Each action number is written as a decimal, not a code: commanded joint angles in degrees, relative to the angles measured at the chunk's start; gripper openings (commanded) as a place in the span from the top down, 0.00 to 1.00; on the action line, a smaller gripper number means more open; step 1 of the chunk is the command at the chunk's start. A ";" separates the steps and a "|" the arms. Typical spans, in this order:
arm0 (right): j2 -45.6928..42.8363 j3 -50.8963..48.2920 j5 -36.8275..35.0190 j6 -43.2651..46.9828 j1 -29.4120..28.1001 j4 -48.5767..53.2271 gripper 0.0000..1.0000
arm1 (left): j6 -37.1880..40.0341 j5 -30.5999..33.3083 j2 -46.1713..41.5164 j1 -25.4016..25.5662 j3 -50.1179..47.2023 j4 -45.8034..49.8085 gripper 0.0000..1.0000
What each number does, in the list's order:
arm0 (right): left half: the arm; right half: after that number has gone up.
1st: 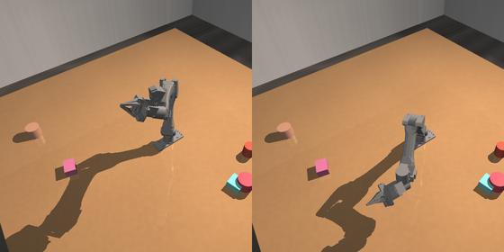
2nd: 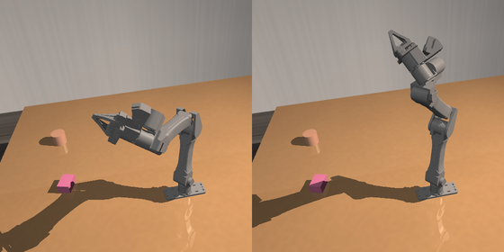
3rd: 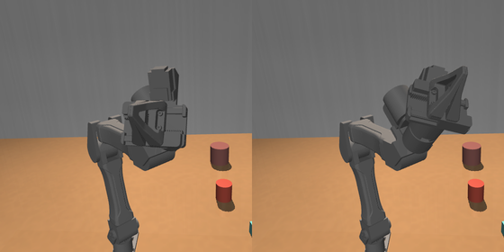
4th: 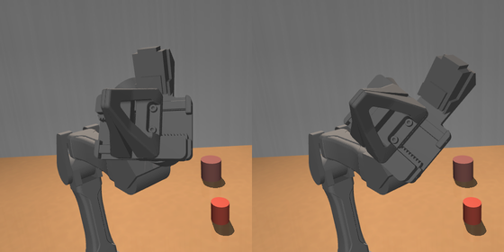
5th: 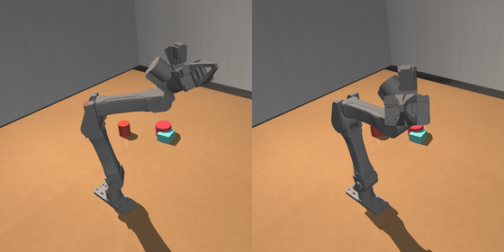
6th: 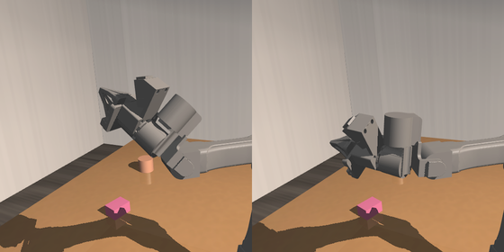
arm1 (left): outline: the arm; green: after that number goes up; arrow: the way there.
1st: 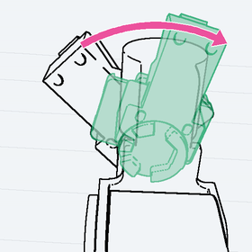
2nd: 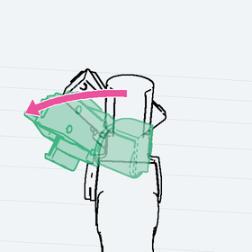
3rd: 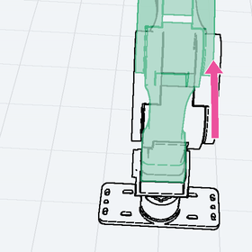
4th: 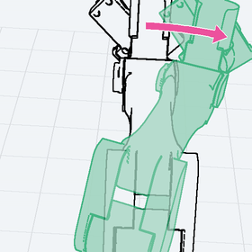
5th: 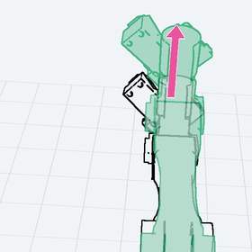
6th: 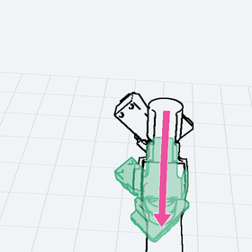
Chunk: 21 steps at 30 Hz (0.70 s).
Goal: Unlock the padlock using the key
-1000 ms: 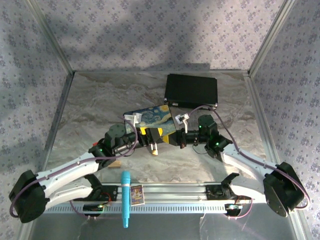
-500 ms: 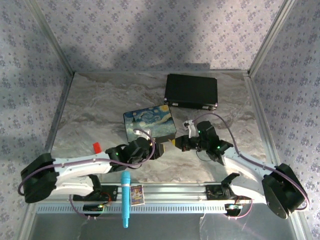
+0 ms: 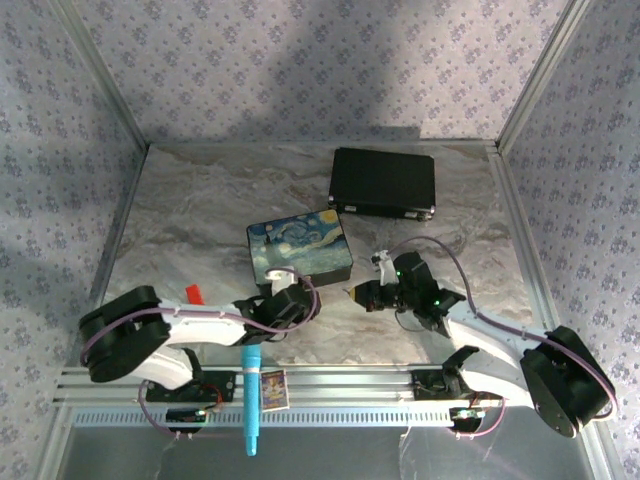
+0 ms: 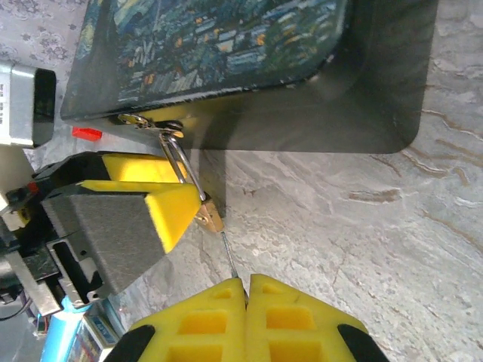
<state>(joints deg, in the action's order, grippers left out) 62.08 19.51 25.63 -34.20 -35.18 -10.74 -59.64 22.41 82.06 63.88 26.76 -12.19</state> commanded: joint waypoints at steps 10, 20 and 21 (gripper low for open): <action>-1.91 -2.56 -1.65 -1.38 -0.35 -1.93 1.00 | 1.66 -2.10 6.84 0.02 3.62 -5.53 0.52; 3.22 -5.08 -2.88 -7.71 -2.19 -10.19 1.00 | -1.05 -2.01 7.09 -0.07 5.32 -2.72 0.74; 4.15 -5.36 -3.36 -9.65 -2.57 -11.51 1.00 | -2.33 -1.90 6.93 -0.07 5.17 -2.86 0.77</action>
<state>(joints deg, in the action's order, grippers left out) 64.73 15.25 23.97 -39.38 -36.82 -17.74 -59.13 21.69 88.90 63.77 30.79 -14.96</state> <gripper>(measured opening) 0.051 0.250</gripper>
